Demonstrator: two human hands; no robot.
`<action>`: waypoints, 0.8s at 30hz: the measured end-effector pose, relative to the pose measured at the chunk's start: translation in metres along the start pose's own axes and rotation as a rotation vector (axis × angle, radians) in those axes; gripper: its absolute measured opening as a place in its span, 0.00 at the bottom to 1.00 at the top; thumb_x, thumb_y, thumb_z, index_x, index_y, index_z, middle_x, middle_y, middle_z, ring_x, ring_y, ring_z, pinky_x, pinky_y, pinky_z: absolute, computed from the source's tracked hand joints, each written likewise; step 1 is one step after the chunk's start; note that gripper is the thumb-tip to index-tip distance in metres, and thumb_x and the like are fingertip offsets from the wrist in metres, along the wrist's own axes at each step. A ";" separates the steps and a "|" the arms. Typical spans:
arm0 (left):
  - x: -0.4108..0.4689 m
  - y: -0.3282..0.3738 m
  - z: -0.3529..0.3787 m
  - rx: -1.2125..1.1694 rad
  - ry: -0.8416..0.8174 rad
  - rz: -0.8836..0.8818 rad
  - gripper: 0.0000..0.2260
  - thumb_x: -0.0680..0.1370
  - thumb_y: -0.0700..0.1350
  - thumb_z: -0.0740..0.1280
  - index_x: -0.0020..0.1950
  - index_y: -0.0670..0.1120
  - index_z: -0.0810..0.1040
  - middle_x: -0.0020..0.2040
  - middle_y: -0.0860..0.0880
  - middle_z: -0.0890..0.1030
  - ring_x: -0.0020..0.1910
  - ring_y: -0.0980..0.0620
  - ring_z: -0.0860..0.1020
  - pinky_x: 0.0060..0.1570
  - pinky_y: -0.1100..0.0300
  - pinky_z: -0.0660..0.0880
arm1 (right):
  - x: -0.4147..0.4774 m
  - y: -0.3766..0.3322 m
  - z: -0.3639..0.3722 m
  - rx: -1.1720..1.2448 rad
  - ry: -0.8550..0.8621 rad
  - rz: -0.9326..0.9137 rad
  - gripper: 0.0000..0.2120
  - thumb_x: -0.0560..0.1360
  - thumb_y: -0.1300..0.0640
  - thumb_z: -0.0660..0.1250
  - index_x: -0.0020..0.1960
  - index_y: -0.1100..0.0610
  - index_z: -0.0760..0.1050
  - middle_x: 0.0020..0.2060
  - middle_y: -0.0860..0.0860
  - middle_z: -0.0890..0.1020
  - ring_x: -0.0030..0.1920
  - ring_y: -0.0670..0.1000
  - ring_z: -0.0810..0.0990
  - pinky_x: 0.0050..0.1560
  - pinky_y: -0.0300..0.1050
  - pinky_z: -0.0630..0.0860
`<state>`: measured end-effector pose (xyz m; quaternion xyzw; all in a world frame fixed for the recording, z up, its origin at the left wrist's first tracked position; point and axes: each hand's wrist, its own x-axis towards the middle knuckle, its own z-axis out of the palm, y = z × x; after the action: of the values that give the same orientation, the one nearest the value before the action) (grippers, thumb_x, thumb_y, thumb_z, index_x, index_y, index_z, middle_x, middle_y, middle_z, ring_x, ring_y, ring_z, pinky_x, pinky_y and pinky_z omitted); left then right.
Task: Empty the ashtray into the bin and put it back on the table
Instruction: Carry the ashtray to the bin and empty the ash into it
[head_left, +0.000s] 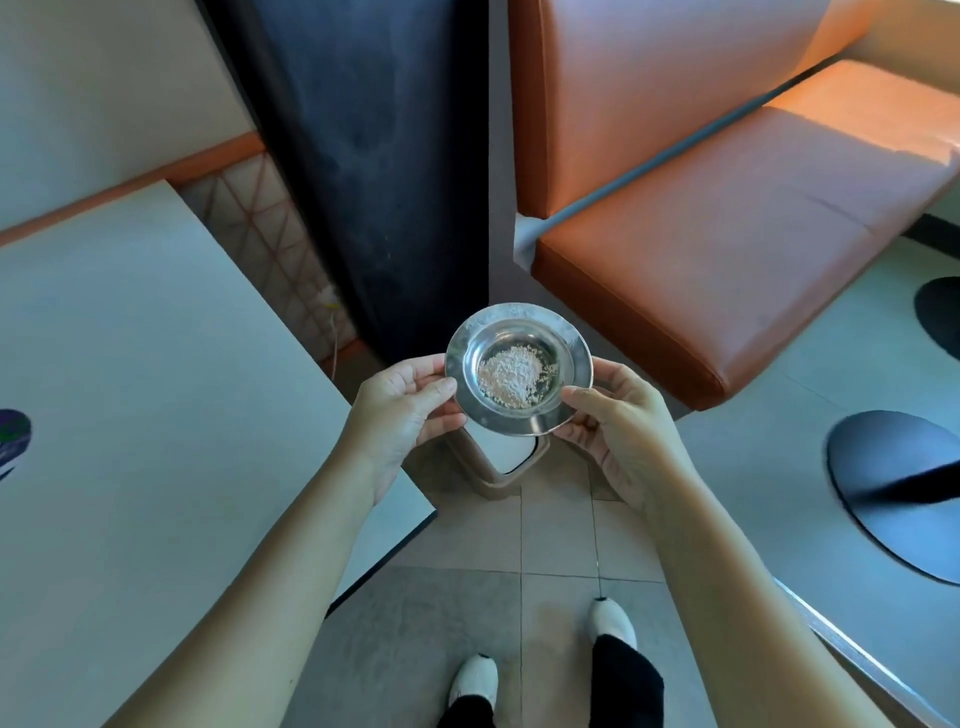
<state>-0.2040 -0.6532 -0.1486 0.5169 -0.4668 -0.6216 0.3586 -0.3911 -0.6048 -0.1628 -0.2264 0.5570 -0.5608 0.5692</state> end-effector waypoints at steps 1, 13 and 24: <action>0.006 -0.003 0.006 0.006 0.023 -0.011 0.09 0.75 0.37 0.65 0.47 0.50 0.79 0.38 0.52 0.83 0.33 0.59 0.82 0.33 0.67 0.80 | 0.009 -0.001 -0.005 -0.010 -0.011 0.011 0.11 0.72 0.69 0.65 0.50 0.57 0.75 0.32 0.52 0.84 0.28 0.48 0.82 0.33 0.42 0.81; 0.097 -0.081 0.095 -0.118 0.435 -0.228 0.11 0.78 0.44 0.60 0.57 0.43 0.78 0.47 0.46 0.81 0.45 0.51 0.79 0.41 0.60 0.82 | 0.138 0.009 -0.090 -0.189 -0.136 0.160 0.12 0.70 0.70 0.64 0.48 0.55 0.75 0.36 0.53 0.82 0.27 0.45 0.80 0.30 0.42 0.78; 0.226 -0.246 0.079 0.785 0.443 -0.280 0.20 0.74 0.39 0.65 0.65 0.46 0.71 0.65 0.47 0.72 0.63 0.48 0.72 0.56 0.60 0.67 | 0.258 0.135 -0.151 -0.258 -0.134 0.271 0.12 0.70 0.69 0.65 0.48 0.55 0.76 0.45 0.57 0.83 0.34 0.50 0.83 0.31 0.41 0.78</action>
<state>-0.3195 -0.7707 -0.4496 0.7916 -0.5046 -0.3150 0.1398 -0.5372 -0.7433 -0.4221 -0.2571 0.6104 -0.3868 0.6416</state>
